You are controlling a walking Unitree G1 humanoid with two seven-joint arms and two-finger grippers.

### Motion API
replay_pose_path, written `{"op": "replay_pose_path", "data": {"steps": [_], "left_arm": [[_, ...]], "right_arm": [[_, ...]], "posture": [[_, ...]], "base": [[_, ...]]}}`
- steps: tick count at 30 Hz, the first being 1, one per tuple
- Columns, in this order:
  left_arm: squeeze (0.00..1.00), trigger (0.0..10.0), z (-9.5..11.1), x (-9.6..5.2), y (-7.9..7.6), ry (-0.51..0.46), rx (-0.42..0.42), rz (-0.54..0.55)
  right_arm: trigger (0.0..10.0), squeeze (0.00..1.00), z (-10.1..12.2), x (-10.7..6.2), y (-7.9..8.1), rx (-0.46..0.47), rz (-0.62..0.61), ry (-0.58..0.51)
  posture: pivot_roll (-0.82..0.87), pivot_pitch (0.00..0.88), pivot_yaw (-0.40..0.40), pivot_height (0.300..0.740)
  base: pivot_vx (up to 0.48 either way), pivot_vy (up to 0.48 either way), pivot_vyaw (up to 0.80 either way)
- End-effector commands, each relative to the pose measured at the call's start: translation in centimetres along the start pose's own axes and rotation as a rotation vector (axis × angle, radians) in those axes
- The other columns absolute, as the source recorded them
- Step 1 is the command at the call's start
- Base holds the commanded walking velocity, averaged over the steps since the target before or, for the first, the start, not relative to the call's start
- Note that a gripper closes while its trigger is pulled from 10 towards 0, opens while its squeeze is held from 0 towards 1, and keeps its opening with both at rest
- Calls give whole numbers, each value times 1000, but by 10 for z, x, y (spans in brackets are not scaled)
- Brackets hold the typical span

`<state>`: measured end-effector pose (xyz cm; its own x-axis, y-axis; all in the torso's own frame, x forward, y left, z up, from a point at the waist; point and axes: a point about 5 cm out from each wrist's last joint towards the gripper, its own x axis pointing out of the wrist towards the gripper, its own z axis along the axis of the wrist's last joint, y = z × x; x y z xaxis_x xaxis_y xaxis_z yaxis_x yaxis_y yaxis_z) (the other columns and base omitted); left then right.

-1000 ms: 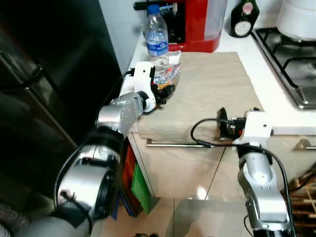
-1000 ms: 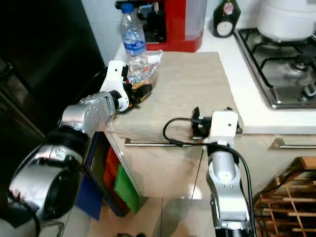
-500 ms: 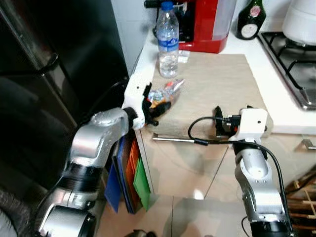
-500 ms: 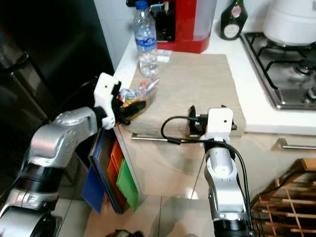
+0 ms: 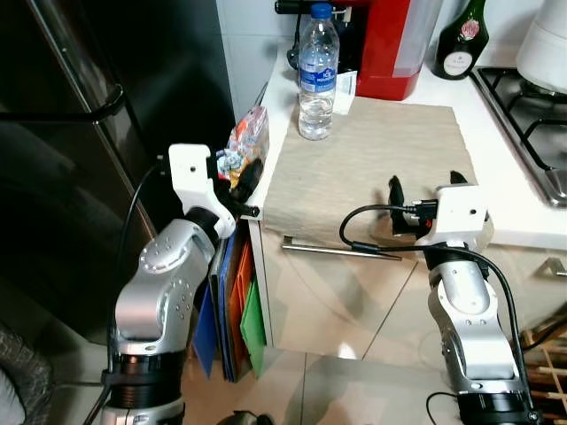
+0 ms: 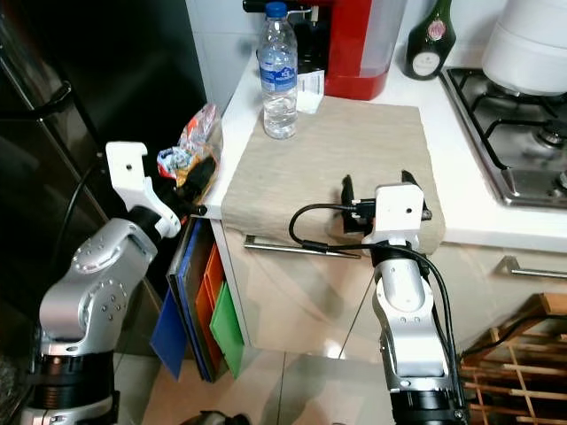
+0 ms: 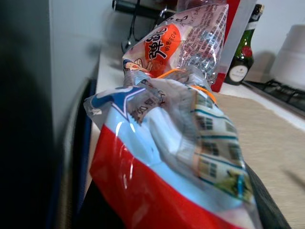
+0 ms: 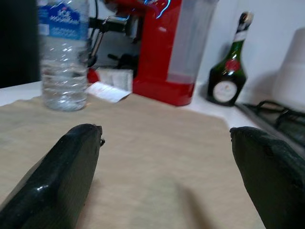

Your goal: Restocking fridge

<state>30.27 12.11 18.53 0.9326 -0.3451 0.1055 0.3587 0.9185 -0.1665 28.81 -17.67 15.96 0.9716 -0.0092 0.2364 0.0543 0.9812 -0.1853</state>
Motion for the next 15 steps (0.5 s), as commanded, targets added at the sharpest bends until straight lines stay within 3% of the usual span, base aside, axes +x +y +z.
{"op": "replay_pose_path", "data": {"steps": [1, 4, 5, 9, 12, 15], "left_arm": [[0, 10000, 8, -3, 1, -57, 81, 20], [0, 10000, 7, -10, 6, -86, 120, 64], [0, 10000, 11, -21, 12, -119, 194, 106], [0, 10000, 14, -28, 13, -146, 258, 119], [0, 10000, 13, -24, 9, -138, 258, 97], [0, 10000, 10, -15, -4, -124, 228, 7]], "right_arm": [[10000, 0, 16, 3, -11, -13, -42, -70], [10000, 0, 22, -2, -17, -11, -86, -98], [10000, 0, 21, -18, -17, 15, -112, -103], [10000, 0, 14, -31, -16, 39, -143, -77], [10000, 0, 8, -33, -13, 41, -155, -55], [10000, 0, 4, -26, -13, 32, -148, -25]], "posture": [[-100, 0, 64, 740], [-100, 0, 64, 740], [-103, 0, 61, 740], [-100, 0, 61, 740], [-99, 0, 63, 740], [-103, 0, 68, 740]], "base": [[0, 0, 0], [0, 0, 0], [0, 0, 0], [0, 0, 0], [0, 0, 0], [0, 0, 0]]}}
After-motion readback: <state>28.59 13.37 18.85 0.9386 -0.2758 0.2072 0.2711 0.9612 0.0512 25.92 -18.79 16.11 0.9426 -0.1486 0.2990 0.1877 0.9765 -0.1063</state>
